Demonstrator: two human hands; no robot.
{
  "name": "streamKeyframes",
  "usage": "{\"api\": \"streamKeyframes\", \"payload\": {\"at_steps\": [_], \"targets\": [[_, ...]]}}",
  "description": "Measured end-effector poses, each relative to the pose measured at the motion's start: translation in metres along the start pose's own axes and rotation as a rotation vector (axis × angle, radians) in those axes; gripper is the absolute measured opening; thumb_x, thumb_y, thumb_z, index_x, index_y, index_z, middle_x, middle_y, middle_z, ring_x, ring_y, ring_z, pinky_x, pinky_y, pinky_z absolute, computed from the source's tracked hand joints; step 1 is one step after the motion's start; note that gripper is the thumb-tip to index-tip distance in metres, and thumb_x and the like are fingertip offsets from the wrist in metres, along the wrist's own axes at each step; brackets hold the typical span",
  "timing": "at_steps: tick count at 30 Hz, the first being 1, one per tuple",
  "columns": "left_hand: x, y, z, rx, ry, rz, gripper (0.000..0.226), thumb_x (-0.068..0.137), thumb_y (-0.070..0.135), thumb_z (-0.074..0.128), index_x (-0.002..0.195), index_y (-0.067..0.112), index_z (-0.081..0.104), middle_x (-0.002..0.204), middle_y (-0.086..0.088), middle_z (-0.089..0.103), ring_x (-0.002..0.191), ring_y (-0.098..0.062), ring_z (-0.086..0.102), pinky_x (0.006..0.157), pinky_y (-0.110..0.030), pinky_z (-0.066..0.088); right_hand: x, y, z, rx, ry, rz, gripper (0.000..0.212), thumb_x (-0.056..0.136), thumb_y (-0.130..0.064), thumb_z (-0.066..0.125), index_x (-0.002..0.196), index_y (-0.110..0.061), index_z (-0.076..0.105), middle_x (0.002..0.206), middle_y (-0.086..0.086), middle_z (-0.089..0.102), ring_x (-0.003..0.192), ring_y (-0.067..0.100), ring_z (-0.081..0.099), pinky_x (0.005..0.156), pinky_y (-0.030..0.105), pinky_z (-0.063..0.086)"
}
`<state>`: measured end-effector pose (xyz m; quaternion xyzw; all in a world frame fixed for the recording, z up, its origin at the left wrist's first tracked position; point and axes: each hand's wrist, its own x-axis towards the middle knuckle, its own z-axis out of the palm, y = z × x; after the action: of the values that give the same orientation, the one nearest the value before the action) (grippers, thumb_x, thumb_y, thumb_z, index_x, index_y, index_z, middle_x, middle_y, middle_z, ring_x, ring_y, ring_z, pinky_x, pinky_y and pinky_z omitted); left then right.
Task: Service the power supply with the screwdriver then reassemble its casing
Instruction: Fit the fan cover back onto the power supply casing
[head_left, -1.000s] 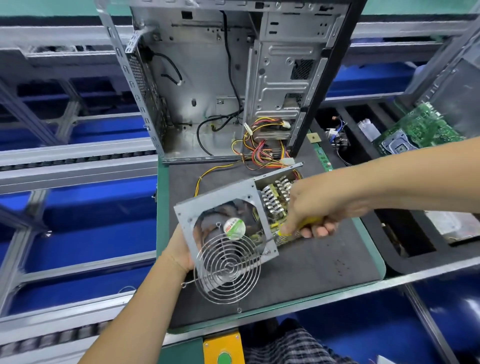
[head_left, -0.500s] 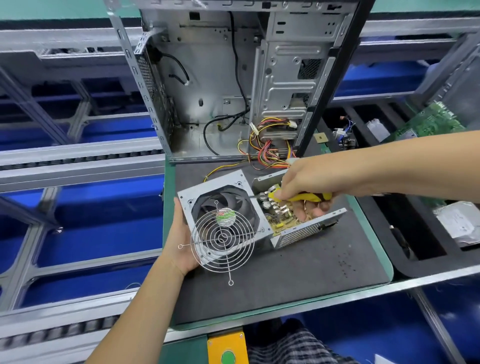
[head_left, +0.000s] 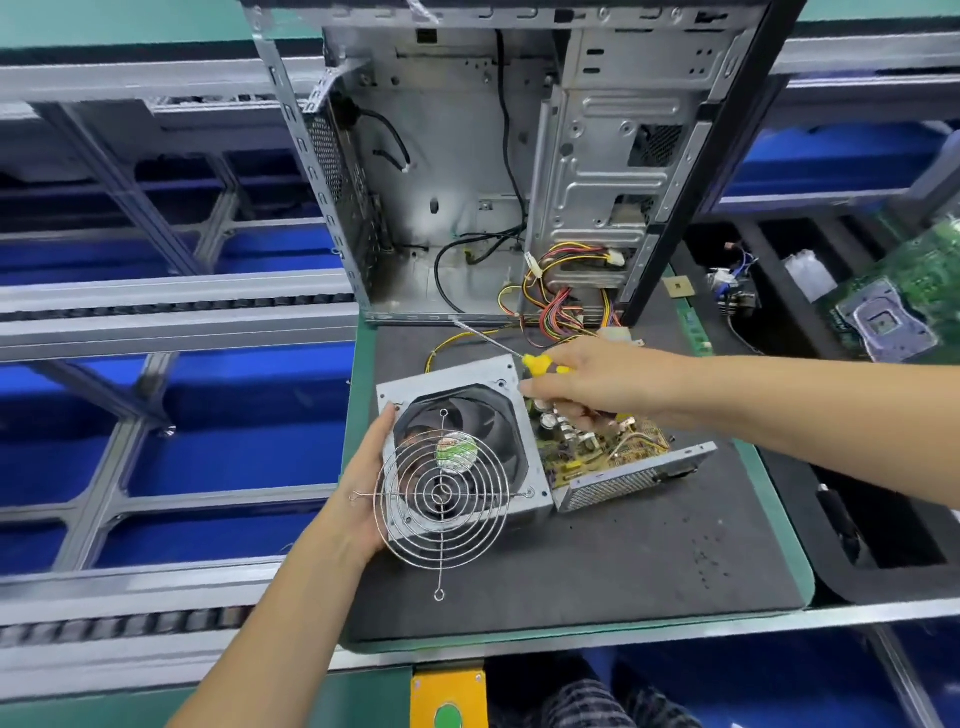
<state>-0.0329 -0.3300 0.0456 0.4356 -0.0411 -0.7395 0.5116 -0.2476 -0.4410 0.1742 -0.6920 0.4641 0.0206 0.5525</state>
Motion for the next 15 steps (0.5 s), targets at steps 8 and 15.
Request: {"api": "streamKeyframes", "payload": {"at_steps": [8, 15], "targets": [[-0.006, -0.007, 0.002, -0.042, -0.020, 0.001, 0.065, 0.085, 0.065, 0.055, 0.112, 0.008, 0.073, 0.114, -0.019, 0.070, 0.097, -0.033, 0.070, 0.076, -0.043, 0.057, 0.025, -0.001, 0.045, -0.195, 0.092, -0.287, 0.016, 0.079, -0.027, 0.076, 0.090, -0.018, 0.070, 0.087, 0.003, 0.066, 0.046, 0.013, 0.055, 0.038, 0.018, 0.042], [-0.006, -0.011, -0.007, -0.087, 0.019, 0.095, 0.060, 0.080, 0.059, 0.061, 0.106, 0.007, 0.075, 0.099, -0.019, 0.073, 0.080, -0.031, 0.073, 0.064, -0.037, 0.058, 0.050, -0.006, 0.076, -0.383, 0.057, -0.295, 0.039, 0.073, -0.039, 0.079, 0.105, -0.021, 0.065, 0.081, -0.011, 0.052, 0.055, 0.006, 0.052, 0.048, 0.020, 0.041]]}}
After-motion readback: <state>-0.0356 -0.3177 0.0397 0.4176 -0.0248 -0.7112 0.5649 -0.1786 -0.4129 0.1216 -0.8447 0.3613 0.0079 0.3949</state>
